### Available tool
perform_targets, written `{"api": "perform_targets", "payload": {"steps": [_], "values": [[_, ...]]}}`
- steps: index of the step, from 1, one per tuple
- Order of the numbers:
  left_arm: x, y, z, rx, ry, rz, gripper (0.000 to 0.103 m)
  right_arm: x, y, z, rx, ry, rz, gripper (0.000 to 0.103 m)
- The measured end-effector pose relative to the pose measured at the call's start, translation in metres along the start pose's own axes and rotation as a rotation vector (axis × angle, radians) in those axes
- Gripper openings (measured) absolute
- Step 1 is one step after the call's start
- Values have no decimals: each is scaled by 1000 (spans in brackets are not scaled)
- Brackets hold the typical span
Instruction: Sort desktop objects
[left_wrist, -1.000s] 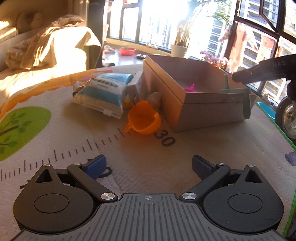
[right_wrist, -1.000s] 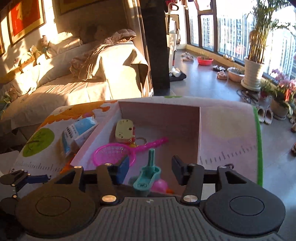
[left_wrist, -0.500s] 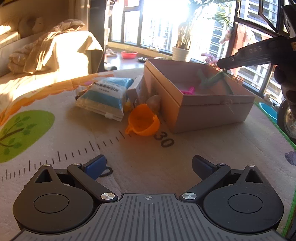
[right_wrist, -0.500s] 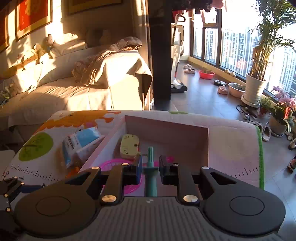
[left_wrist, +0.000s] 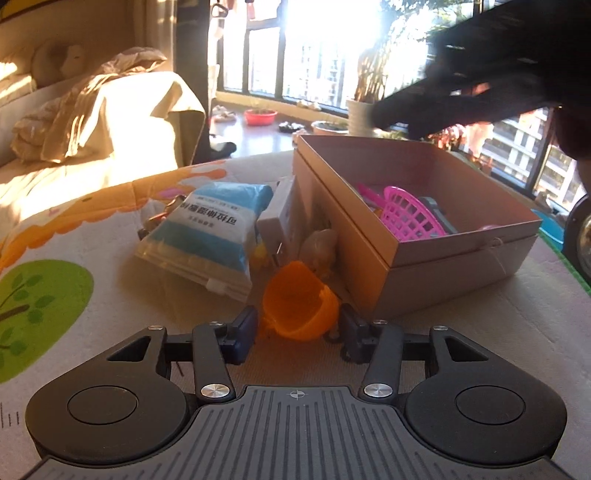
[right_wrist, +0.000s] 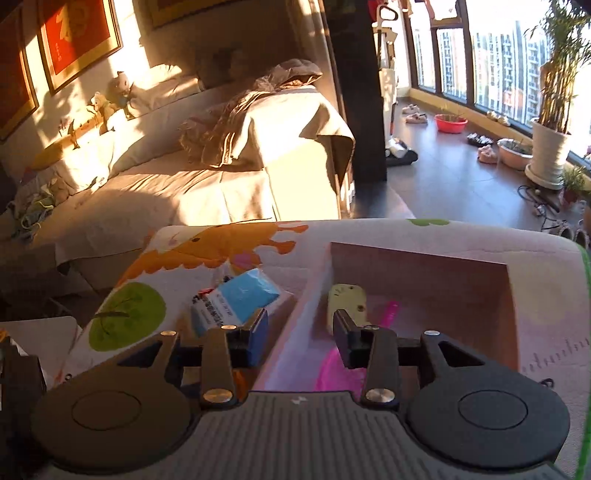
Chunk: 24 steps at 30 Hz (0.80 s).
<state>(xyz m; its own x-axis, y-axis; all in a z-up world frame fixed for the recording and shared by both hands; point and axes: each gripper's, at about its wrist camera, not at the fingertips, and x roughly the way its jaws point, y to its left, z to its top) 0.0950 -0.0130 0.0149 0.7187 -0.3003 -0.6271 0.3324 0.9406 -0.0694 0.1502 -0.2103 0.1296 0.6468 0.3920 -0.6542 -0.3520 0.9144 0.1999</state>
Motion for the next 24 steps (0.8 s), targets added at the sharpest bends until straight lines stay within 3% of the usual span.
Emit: {"api": "perform_targets", "payload": {"steps": [3, 8, 9, 11, 14, 18, 24], "values": [[-15, 7, -10, 12, -2, -4, 53, 39, 19, 21, 1, 77, 25, 39], [-42, 17, -34, 21, 39, -44, 56, 117, 38, 47, 39, 174, -13, 40], [-48, 18, -39, 25, 46, -46, 60, 130, 43, 50, 25, 179, -35, 40], [-58, 19, -46, 32, 41, -40, 82, 151, 53, 56, -5, 183, -86, 40], [-73, 20, -52, 58, 14, -18, 94, 177, 63, 55, -17, 231, -119, 39], [-82, 24, -51, 61, -10, 24, 97, 187, 75, 43, -35, 296, -115, 39], [-85, 28, -52, 26, -6, 62, 100, 158, 95, 7, -50, 403, 36, 39]]}}
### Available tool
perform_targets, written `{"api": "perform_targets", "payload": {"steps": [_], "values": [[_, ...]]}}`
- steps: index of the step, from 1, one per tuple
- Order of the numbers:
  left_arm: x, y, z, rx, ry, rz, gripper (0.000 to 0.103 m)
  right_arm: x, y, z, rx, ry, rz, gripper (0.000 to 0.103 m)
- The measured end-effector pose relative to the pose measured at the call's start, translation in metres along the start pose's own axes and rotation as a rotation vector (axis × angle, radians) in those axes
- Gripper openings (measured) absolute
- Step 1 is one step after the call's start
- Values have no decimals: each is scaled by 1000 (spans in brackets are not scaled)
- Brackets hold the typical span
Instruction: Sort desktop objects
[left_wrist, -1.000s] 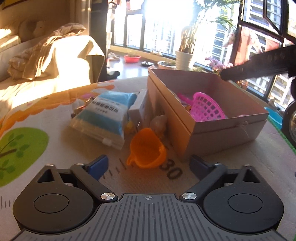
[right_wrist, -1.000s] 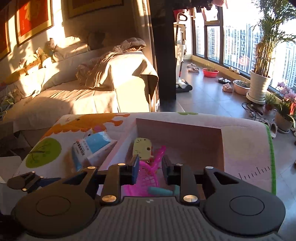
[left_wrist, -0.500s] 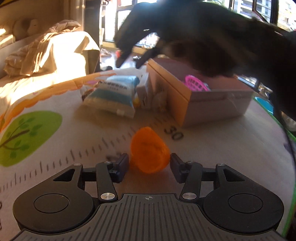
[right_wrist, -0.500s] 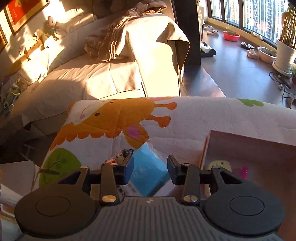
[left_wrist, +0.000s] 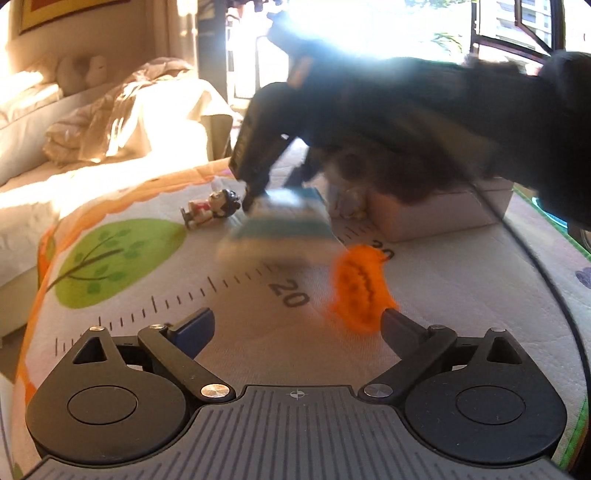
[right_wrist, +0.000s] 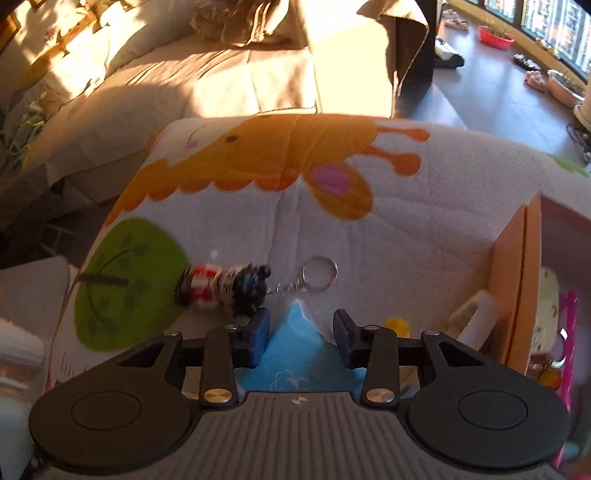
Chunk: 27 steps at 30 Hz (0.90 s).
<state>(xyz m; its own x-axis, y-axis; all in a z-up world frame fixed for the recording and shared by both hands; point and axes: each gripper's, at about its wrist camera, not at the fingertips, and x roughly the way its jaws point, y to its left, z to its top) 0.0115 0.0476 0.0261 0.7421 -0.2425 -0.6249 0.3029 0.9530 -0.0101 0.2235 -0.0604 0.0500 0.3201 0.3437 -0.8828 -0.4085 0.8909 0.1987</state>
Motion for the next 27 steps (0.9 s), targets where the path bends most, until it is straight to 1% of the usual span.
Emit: {"api": "perform_targets", "payload": {"steps": [2, 4, 7, 10, 12, 15, 19, 22, 25, 27], "values": [[0, -2, 0, 1, 10, -9, 100, -8, 6, -20, -24, 20, 30, 39], [-1, -5, -1, 11, 20, -15, 100, -23, 9, -38, -40, 5, 31, 39], [0, -10, -2, 27, 30, -21, 101, -62, 3, -65, -80, -82, 46, 39], [7, -13, -3, 20, 38, -41, 101, -100, -17, -87, -39, -153, 66, 39], [12, -15, -2, 16, 46, -60, 101, -124, -33, -105, -11, -209, 40, 39], [21, -18, 0, 32, 49, -41, 101, -148, -48, -132, -4, -270, -32, 43], [29, -9, 7, 14, 43, 51, 101, -159, -67, -163, 44, -280, -67, 45], [27, 1, 15, -18, 41, 105, 101, -154, -71, -183, 57, -277, -88, 48], [15, 12, 19, -35, 22, 114, 101, -144, -66, -196, 37, -267, -82, 51], [3, 20, 19, -48, -1, 116, 101, -138, -57, -205, 7, -264, -75, 55]]}}
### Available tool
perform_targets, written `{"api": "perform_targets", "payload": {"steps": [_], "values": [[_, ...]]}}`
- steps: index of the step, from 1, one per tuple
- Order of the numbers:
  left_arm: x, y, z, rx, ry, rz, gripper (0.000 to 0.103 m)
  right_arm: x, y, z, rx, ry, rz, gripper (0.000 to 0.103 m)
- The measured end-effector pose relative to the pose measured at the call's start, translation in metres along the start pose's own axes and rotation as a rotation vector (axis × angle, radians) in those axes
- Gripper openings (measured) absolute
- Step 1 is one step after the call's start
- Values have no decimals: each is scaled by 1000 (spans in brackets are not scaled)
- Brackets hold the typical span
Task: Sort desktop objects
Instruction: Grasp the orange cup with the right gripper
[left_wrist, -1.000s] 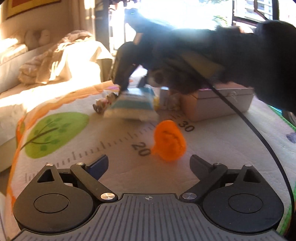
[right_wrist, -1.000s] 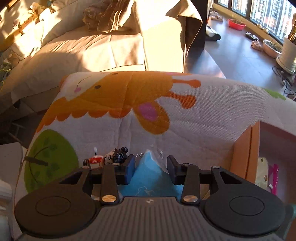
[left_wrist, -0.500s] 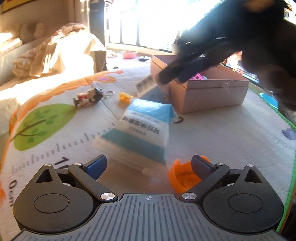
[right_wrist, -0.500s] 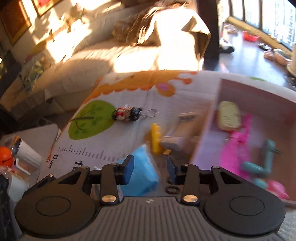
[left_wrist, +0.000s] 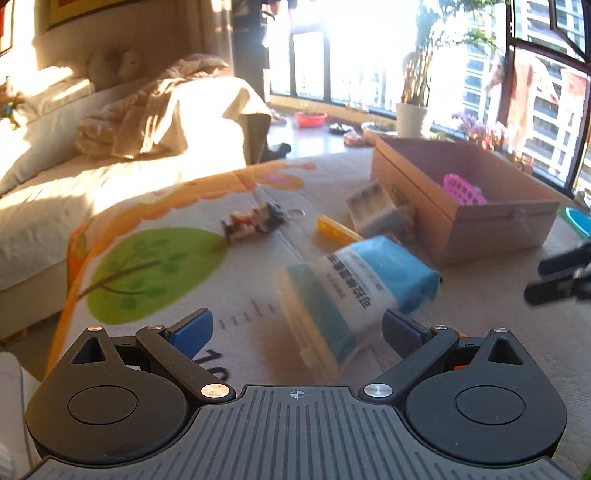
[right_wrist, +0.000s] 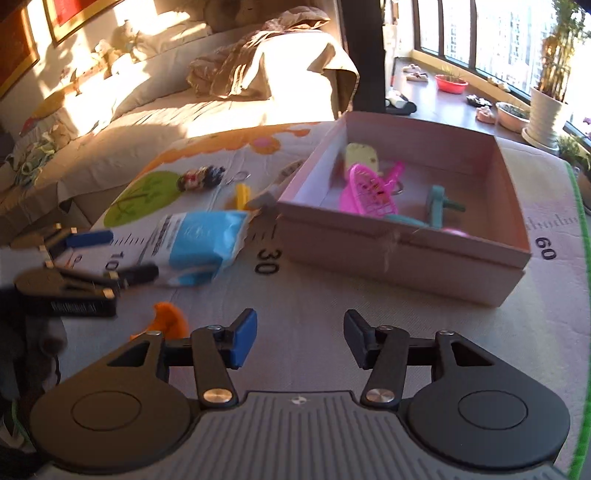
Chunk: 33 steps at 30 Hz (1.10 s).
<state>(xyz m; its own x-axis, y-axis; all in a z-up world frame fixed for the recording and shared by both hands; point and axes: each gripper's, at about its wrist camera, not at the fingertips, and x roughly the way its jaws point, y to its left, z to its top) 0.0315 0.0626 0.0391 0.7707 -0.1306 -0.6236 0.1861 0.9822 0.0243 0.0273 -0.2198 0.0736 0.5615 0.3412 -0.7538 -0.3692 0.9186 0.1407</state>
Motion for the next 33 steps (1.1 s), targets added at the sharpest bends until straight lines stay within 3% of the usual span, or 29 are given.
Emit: {"api": "perform_targets", "payload": {"steps": [6, 13, 15, 17, 19, 26, 30, 33], "values": [[-20, 20, -2, -56, -8, 42, 101, 5, 38, -22, -141, 4, 115, 69], [-11, 14, -1, -53, 30, 54, 101, 39, 78, -23, -202, -1, 244, 72], [-10, 9, 0, -39, 30, 51, 101, 45, 88, -24, -235, -4, 241, 57], [-9, 5, 1, -30, 30, 46, 101, 43, 92, -26, -279, -8, 246, 32], [-6, 1, 2, -22, 30, 37, 101, 39, 84, -26, -261, -4, 265, 29], [11, -17, 4, -18, 64, -17, 101, 23, 33, -33, -160, -21, 122, 26], [22, -35, 1, -15, 113, -110, 101, 16, 0, -35, -87, -52, 39, 26], [17, -52, -1, 50, 100, -178, 101, 12, -23, -36, -22, -68, -12, 28]]}}
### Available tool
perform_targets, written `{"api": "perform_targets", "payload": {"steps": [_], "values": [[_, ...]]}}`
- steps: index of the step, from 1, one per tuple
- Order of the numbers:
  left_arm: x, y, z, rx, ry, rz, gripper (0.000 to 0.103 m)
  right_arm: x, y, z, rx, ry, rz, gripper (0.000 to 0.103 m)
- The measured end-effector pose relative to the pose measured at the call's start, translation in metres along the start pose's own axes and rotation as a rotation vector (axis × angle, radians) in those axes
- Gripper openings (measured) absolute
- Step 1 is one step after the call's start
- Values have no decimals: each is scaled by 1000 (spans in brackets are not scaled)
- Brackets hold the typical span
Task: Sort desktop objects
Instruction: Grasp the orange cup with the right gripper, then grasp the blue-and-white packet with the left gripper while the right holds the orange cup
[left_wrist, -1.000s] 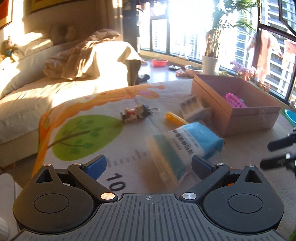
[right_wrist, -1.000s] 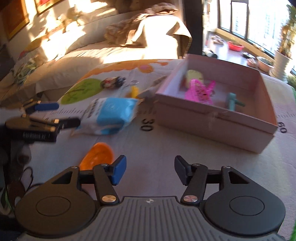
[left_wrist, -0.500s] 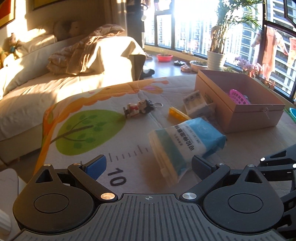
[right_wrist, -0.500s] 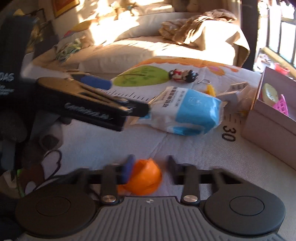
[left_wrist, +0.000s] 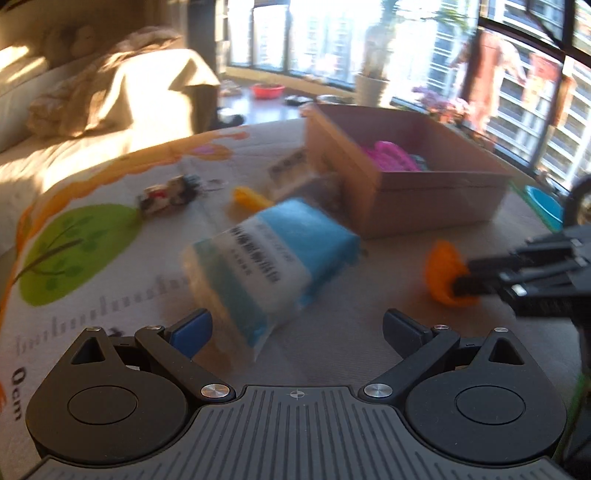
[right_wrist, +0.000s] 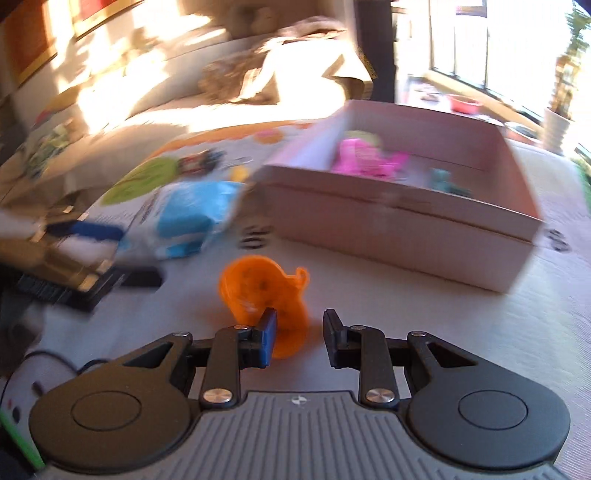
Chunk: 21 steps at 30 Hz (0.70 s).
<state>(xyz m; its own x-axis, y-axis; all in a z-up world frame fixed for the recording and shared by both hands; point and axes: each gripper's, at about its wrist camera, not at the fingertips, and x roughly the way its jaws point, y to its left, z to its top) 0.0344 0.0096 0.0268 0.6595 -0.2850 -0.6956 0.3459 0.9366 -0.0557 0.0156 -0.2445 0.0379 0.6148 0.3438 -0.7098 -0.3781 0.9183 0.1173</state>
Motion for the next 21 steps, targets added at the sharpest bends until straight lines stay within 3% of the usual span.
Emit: {"api": "perform_targets", "payload": {"steps": [3, 6, 10, 14, 18, 20, 21], "values": [[-11, -10, 2, 64, -61, -21, 102, -4, -15, -2, 30, -8, -51, 31], [-14, -16, 8, 162, -127, 55, 102, -7, -23, -3, 53, -16, -81, 42], [10, -16, 15, 275, -94, 106, 103, -11, -30, -6, 81, -22, -83, 50], [40, -7, 16, 270, -28, 122, 103, -14, -28, -6, 82, -32, -73, 55], [45, -2, 19, 221, -32, 101, 101, -22, -26, -7, 76, -47, -69, 60], [41, -2, 18, 217, -41, 97, 86, -25, -26, -7, 75, -53, -74, 62], [38, -2, 18, 218, -44, 100, 84, -26, -26, -7, 74, -56, -76, 62]]}}
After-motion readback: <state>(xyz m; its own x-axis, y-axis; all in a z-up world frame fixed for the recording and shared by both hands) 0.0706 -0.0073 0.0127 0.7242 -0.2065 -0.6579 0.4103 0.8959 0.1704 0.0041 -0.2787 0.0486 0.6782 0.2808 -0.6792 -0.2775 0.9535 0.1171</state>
